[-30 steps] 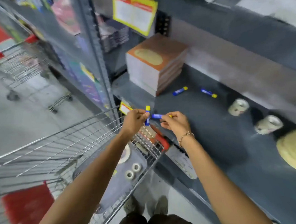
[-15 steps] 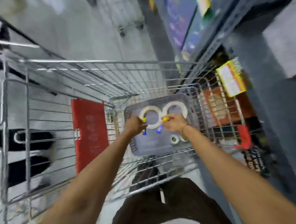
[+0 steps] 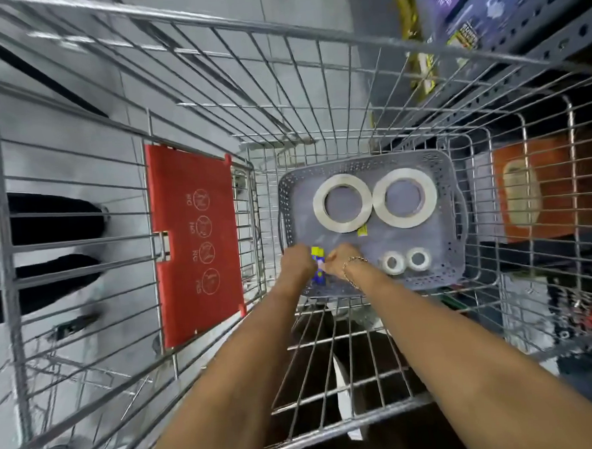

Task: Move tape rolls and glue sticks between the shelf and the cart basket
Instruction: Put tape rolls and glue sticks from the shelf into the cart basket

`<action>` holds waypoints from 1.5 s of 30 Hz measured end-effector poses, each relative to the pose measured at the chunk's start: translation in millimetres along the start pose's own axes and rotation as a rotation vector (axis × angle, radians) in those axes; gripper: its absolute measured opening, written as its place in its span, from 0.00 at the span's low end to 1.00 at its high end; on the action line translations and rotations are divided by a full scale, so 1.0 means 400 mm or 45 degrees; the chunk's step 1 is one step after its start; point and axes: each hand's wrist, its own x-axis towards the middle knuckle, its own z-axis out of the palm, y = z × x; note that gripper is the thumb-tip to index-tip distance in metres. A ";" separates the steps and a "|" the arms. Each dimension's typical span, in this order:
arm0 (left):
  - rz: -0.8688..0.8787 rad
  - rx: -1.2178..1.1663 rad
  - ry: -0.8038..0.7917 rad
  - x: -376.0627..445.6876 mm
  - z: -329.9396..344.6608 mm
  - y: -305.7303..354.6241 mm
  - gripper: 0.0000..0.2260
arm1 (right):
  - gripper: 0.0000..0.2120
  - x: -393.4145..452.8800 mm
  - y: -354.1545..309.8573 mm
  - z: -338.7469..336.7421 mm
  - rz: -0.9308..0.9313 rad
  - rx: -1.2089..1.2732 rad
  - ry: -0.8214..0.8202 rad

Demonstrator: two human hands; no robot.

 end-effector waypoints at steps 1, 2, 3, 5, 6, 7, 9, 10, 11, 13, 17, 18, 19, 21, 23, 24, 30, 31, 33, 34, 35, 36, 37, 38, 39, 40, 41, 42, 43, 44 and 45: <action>-0.027 -0.034 0.015 -0.004 -0.005 0.002 0.12 | 0.09 -0.002 0.000 0.000 -0.016 -0.030 0.022; -0.047 -0.091 0.043 -0.014 -0.015 0.006 0.12 | 0.09 -0.013 -0.002 -0.008 -0.013 0.027 0.047; -0.052 -0.153 0.084 -0.024 -0.030 0.013 0.12 | 0.10 -0.024 -0.005 -0.018 -0.012 0.062 0.061; 0.001 -0.267 0.177 -0.053 -0.069 0.035 0.13 | 0.11 -0.050 -0.008 -0.045 -0.031 0.104 0.143; 0.048 -0.318 0.204 -0.069 -0.089 0.052 0.14 | 0.09 -0.065 -0.010 -0.061 -0.041 0.120 0.174; 0.108 -0.367 0.220 -0.086 -0.108 0.072 0.14 | 0.09 -0.082 -0.010 -0.080 -0.052 0.139 0.197; 0.244 -0.434 0.226 -0.135 -0.148 0.131 0.15 | 0.09 -0.132 -0.005 -0.130 -0.087 0.177 0.237; 0.315 -0.451 0.229 -0.165 -0.167 0.171 0.15 | 0.09 -0.167 0.004 -0.161 -0.106 0.200 0.255; 0.393 -0.468 0.232 -0.193 -0.183 0.211 0.14 | 0.11 -0.199 0.016 -0.190 -0.119 0.235 0.275; 0.584 -0.475 0.231 -0.254 -0.214 0.291 0.12 | 0.13 -0.271 0.049 -0.249 -0.125 0.326 0.337; 0.998 -0.393 0.186 -0.395 -0.256 0.486 0.14 | 0.10 -0.460 0.172 -0.379 -0.229 0.787 0.460; 1.102 -0.386 0.163 -0.430 -0.257 0.547 0.14 | 0.11 -0.514 0.212 -0.415 -0.269 0.919 0.521; 1.181 -0.396 0.148 -0.456 -0.259 0.589 0.14 | 0.14 -0.554 0.242 -0.438 -0.317 1.014 0.582; 1.326 -0.368 0.137 -0.518 -0.244 0.708 0.13 | 0.16 -0.642 0.334 -0.494 -0.382 1.163 0.772; 1.464 -0.286 0.201 -0.569 -0.216 0.825 0.12 | 0.15 -0.714 0.438 -0.544 -0.383 1.269 0.973; 1.516 -0.256 0.233 -0.588 -0.204 0.872 0.11 | 0.14 -0.738 0.487 -0.565 -0.351 1.284 1.078; 1.702 -0.020 0.351 -0.642 -0.105 1.162 0.13 | 0.09 -0.809 0.757 -0.715 0.150 0.995 1.753; 1.671 0.120 0.398 -0.632 -0.086 1.205 0.14 | 0.10 -0.812 0.789 -0.740 0.210 0.939 1.768; 1.558 0.461 0.517 -0.595 -0.060 1.259 0.14 | 0.13 -0.795 0.822 -0.780 0.326 0.890 1.684; 1.493 0.605 0.567 -0.577 -0.052 1.275 0.14 | 0.16 -0.786 0.832 -0.793 0.380 0.920 1.647; 1.432 0.694 0.583 -0.563 -0.041 1.287 0.15 | 0.18 -0.780 0.845 -0.805 0.413 0.969 1.610; 1.391 0.736 0.599 -0.548 -0.034 1.293 0.16 | 0.19 -0.774 0.850 -0.811 0.399 1.052 1.582; 1.368 0.758 0.621 -0.534 -0.027 1.296 0.17 | 0.18 -0.770 0.852 -0.815 0.357 1.137 1.537; 1.366 0.760 0.651 -0.524 -0.020 1.299 0.18 | 0.17 -0.762 0.859 -0.818 0.325 1.222 1.502; 1.374 0.765 0.687 -0.519 -0.015 1.300 0.17 | 0.18 -0.758 0.864 -0.825 0.312 1.240 1.465; 1.385 0.768 0.719 -0.517 -0.011 1.301 0.16 | 0.19 -0.758 0.869 -0.832 0.322 1.275 1.431; 1.394 0.758 0.737 -0.517 -0.010 1.300 0.15 | 0.19 -0.751 0.876 -0.836 0.353 1.269 1.414; 1.389 0.729 0.735 -0.522 -0.011 1.299 0.14 | 0.19 -0.751 0.877 -0.839 0.324 1.265 1.405; 1.375 0.679 0.726 -0.529 -0.016 1.295 0.13 | 0.17 -0.752 0.873 -0.842 0.279 1.262 1.369; 1.356 0.603 0.709 -0.538 -0.025 1.286 0.12 | 0.15 -0.748 0.869 -0.842 0.254 1.246 1.336; 1.360 0.504 0.694 -0.548 -0.034 1.274 0.11 | 0.15 -0.746 0.865 -0.848 0.274 1.235 1.303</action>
